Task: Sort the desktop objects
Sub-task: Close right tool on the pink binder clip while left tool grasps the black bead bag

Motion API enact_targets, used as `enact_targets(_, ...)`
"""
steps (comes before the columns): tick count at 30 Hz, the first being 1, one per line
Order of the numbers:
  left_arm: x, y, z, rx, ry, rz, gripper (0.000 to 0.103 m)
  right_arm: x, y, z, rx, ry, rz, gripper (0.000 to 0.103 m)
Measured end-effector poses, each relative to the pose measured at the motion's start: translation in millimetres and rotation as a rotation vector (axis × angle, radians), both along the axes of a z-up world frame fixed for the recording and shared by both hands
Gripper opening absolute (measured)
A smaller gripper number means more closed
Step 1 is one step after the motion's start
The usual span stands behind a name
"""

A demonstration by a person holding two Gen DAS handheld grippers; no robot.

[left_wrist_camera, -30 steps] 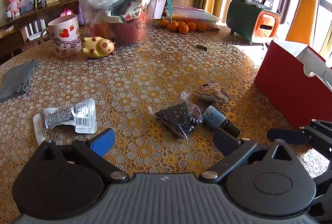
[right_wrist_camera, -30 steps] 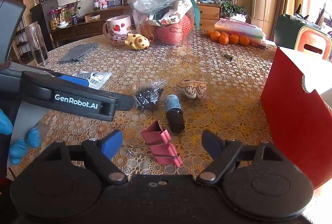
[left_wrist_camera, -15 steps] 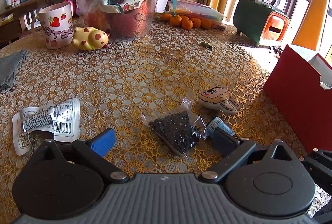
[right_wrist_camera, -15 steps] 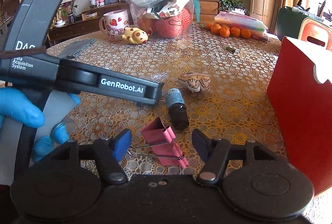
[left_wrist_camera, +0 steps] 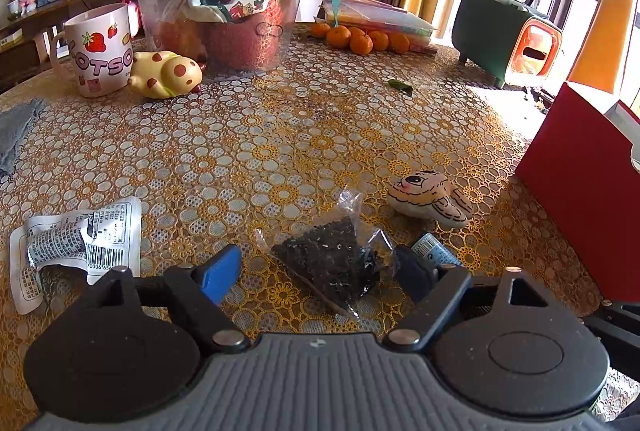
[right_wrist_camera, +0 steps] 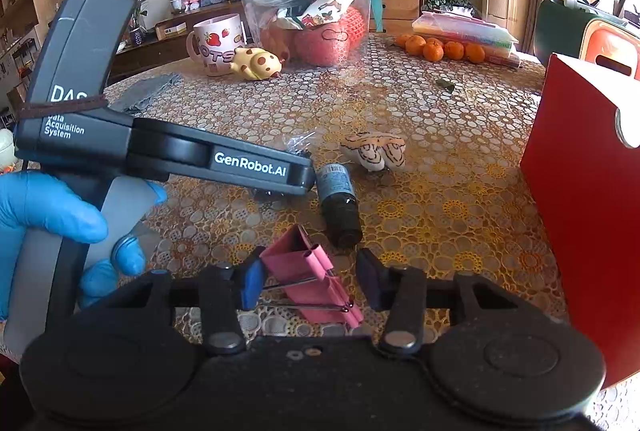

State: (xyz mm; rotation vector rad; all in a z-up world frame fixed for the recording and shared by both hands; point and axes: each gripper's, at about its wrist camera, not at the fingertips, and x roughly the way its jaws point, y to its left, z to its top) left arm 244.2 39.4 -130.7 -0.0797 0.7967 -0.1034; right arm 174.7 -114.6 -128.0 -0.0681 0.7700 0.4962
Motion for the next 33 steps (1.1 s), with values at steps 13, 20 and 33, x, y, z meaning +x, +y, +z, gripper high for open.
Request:
enact_targets(13,-4,-6,1,0.048,-0.016,0.001,0.04,-1,-7,2,0.018,0.0,-0.028,0.039)
enact_targets(20,-9,-6,3,0.054,-0.017,0.006,0.036,-1,-19,5,0.026,0.004,-0.06,0.039)
enact_targets(33,-44,-9,11,0.02,0.013,0.011,0.033,-6,-53,14,0.052,0.016,-0.113,0.039)
